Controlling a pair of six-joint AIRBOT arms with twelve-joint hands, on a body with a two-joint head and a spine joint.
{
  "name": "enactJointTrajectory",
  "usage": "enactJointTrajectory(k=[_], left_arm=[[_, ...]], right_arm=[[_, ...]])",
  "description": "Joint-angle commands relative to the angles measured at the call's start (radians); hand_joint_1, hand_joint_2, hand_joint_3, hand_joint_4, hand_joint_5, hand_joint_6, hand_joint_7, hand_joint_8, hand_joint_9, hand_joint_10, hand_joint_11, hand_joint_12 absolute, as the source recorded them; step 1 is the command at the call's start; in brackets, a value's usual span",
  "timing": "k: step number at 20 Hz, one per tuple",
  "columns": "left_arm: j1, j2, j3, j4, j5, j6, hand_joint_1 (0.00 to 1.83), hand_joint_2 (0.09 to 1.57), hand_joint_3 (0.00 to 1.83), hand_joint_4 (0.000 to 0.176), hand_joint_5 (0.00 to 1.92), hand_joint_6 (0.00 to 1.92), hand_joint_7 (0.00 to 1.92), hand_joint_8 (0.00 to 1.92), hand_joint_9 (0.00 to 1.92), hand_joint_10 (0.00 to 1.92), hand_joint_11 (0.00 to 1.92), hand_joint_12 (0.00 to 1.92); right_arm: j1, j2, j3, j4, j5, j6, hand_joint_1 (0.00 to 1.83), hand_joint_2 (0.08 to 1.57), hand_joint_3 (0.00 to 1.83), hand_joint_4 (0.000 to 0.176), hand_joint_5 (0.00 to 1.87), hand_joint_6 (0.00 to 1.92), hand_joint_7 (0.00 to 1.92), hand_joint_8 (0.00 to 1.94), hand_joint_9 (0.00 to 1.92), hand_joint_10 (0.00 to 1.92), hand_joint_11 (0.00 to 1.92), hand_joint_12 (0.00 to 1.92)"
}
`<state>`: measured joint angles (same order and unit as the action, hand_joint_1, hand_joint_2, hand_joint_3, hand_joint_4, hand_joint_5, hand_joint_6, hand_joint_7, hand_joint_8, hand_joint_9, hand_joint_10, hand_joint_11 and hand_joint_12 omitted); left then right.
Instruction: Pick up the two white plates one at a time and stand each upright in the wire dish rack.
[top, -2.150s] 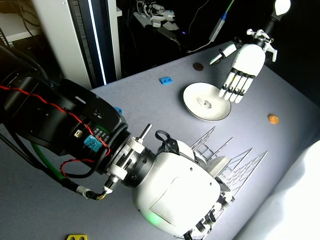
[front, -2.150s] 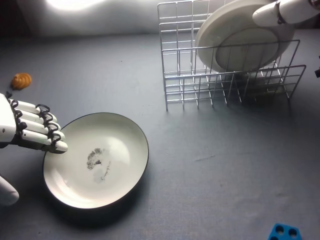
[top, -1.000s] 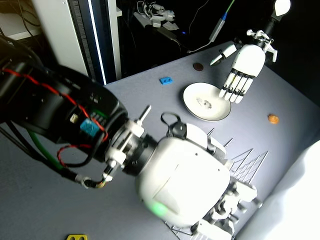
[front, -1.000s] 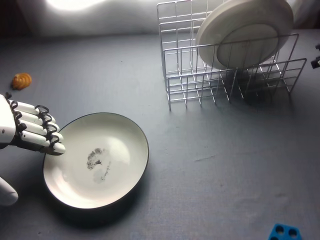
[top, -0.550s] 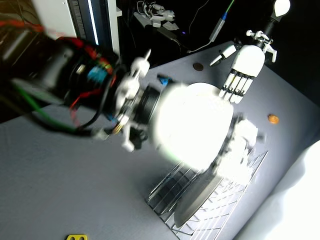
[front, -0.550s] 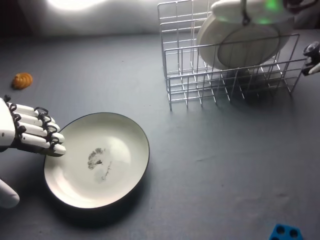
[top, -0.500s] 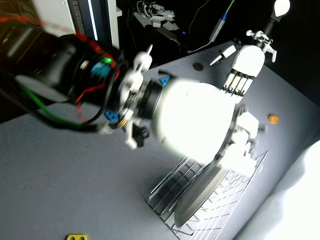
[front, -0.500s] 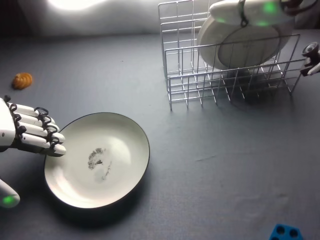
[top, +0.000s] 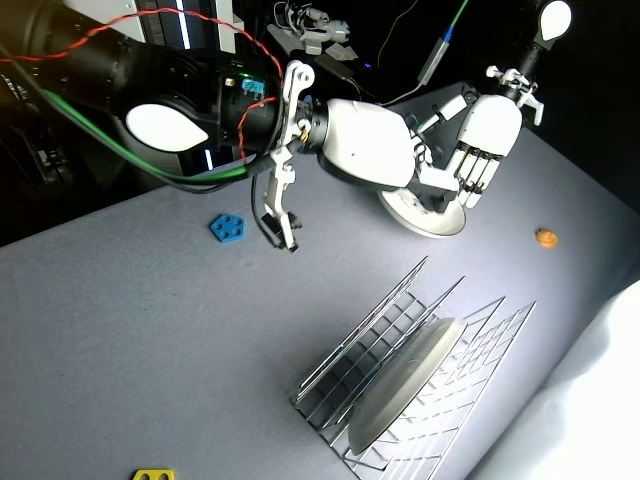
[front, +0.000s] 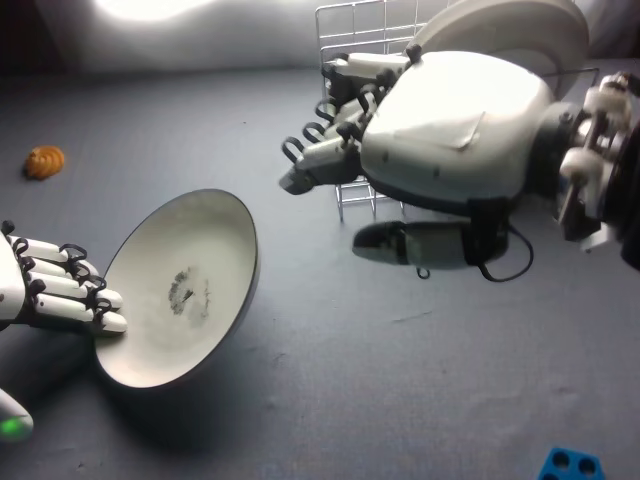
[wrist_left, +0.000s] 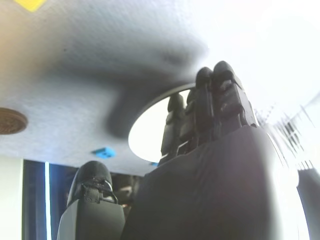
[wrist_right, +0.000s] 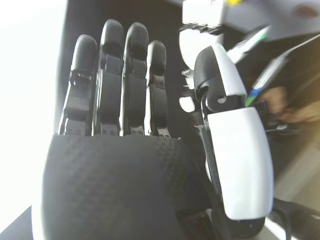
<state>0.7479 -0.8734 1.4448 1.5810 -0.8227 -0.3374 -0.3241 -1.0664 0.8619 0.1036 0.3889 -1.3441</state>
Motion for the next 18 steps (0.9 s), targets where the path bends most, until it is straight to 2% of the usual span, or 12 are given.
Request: enactJointTrajectory(k=[1,4,6,8,10,11,12,13,14,15,18], left_arm=[[0.012,-0.017,-0.008,0.007,-0.041,-0.004,0.0,1.07,0.0,0.0,0.15,0.0,0.14,0.01,0.11,0.01,0.0,0.23],[0.019,-0.019,-0.01,0.007,-0.04,-0.004,0.0,1.06,0.0,0.0,0.14,0.0,0.13,0.0,0.09,0.0,0.0,0.14],[0.019,-0.019,-0.011,0.007,-0.04,-0.004,0.0,1.06,0.0,0.0,0.11,0.0,0.09,0.0,0.06,0.0,0.0,0.12],[0.019,-0.019,-0.012,0.007,-0.04,-0.004,0.0,1.06,0.0,0.0,0.16,0.0,0.15,0.0,0.11,0.0,0.0,0.28],[0.019,-0.019,-0.011,0.007,-0.04,-0.004,0.0,1.06,0.0,0.0,0.14,0.01,0.13,0.01,0.09,0.0,0.0,0.2],[0.019,-0.019,-0.011,0.007,-0.04,-0.004,0.0,1.07,0.0,0.0,0.15,0.01,0.13,0.01,0.1,0.0,0.0,0.2],[0.019,-0.019,-0.011,0.007,-0.04,-0.004,0.0,1.06,0.0,0.0,0.16,0.01,0.13,0.01,0.09,0.0,0.0,0.17],[0.019,-0.019,-0.01,0.007,-0.04,-0.004,0.0,1.07,0.0,0.0,0.14,0.0,0.13,0.0,0.09,0.0,0.0,0.16],[0.019,-0.02,-0.01,0.007,-0.04,-0.004,0.0,1.07,0.0,0.0,0.14,0.0,0.13,0.0,0.09,0.0,0.0,0.16],[0.019,-0.02,-0.008,0.007,-0.04,-0.004,0.0,1.07,0.0,0.0,0.16,0.0,0.15,0.0,0.11,0.0,0.0,0.26],[0.019,-0.022,-0.006,0.007,-0.04,-0.004,0.0,1.07,0.0,0.0,0.15,0.01,0.13,0.0,0.1,0.0,0.0,0.2]], right_arm=[[0.001,-0.009,-0.004,-0.007,0.129,-0.023,0.86,1.21,0.0,0.0,0.51,0.07,0.57,0.0,0.51,0.0,0.0,1.21],[-0.017,-0.048,-0.004,-0.007,0.131,-0.092,1.14,1.14,0.0,0.0,0.41,0.02,0.45,0.0,0.43,0.0,0.0,1.21],[-0.022,-0.083,0.0,-0.008,0.151,-0.134,1.25,1.11,0.0,0.0,0.42,0.02,0.44,0.0,0.42,0.0,0.0,1.17],[-0.02,-0.114,0.003,-0.008,0.151,-0.174,1.28,1.11,0.0,0.0,0.38,0.0,0.4,0.0,0.38,0.0,0.0,1.13],[-0.021,-0.142,0.01,-0.008,0.149,-0.218,1.24,1.07,0.0,0.0,0.21,0.0,0.27,0.0,0.27,0.0,0.0,0.95],[-0.023,-0.153,0.017,-0.008,0.144,-0.224,1.15,1.08,0.0,0.0,0.05,0.0,0.1,0.0,0.09,0.0,0.0,0.5],[-0.025,-0.165,0.027,-0.008,0.14,-0.225,1.09,1.08,0.0,0.0,0.01,0.0,0.02,0.0,0.02,0.0,0.0,0.21],[-0.029,-0.18,0.04,-0.008,0.138,-0.23,1.04,1.03,0.0,0.0,0.0,0.0,0.0,0.0,0.0,0.0,0.0,0.04],[-0.032,-0.188,0.048,-0.008,0.137,-0.233,1.05,0.98,0.0,0.0,0.0,0.0,0.0,0.0,0.0,0.0,0.0,0.01],[-0.035,-0.203,0.063,-0.008,0.13,-0.234,1.08,0.92,0.0,0.0,0.0,0.0,0.0,0.0,0.0,0.0,0.0,0.0],[-0.042,-0.236,0.094,-0.008,0.114,-0.236,1.03,0.9,0.0,0.0,0.0,0.0,0.0,0.0,0.0,0.0,0.0,0.0]])
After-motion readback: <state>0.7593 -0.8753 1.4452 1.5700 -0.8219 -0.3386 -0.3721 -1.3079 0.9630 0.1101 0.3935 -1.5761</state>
